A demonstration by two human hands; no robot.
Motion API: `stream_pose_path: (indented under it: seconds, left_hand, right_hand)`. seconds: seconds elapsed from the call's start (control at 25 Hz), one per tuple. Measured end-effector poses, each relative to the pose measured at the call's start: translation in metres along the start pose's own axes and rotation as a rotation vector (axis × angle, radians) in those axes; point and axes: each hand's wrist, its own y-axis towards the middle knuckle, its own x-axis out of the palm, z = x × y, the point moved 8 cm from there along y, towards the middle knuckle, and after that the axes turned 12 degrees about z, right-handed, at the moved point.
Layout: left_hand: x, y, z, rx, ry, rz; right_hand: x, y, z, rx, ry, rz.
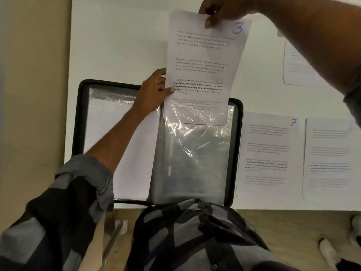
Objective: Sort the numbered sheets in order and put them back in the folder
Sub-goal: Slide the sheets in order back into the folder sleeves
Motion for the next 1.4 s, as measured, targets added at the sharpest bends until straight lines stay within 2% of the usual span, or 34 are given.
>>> stream_pose_path:
  seconds: [0.08,0.16,0.36,0.6,0.72,1.08,1.4]
  left_hand:
    - [-0.012,-0.02,0.008,0.151,0.11,0.137]
    - [-0.011,-0.049,0.011,0.268,0.22,0.179]
    - [0.026,-0.116,-0.003,0.498,0.49,-0.025]
    - [0.043,-0.142,-0.017,0.652,0.705,-0.094]
    - [0.053,-0.15,-0.021,0.682,0.789,-0.135]
    - [0.073,-0.193,-0.036,0.717,0.858,-0.201]
    - [0.084,-0.228,-0.041,0.724,0.858,-0.258]
  right_hand:
    - [0.007,0.006,0.005,0.02,-0.009,-0.012]
    - [0.017,0.008,0.013,0.047,-0.004,-0.046]
    - [0.043,0.002,0.022,0.051,-0.01,-0.05]
    - [0.097,-0.012,0.01,0.061,0.115,-0.305]
    - [0.118,-0.019,0.002,0.091,0.224,-0.414]
    - [0.164,-0.049,-0.004,0.193,0.388,-0.567]
    - [0.175,-0.068,-0.034,0.167,0.249,-0.582]
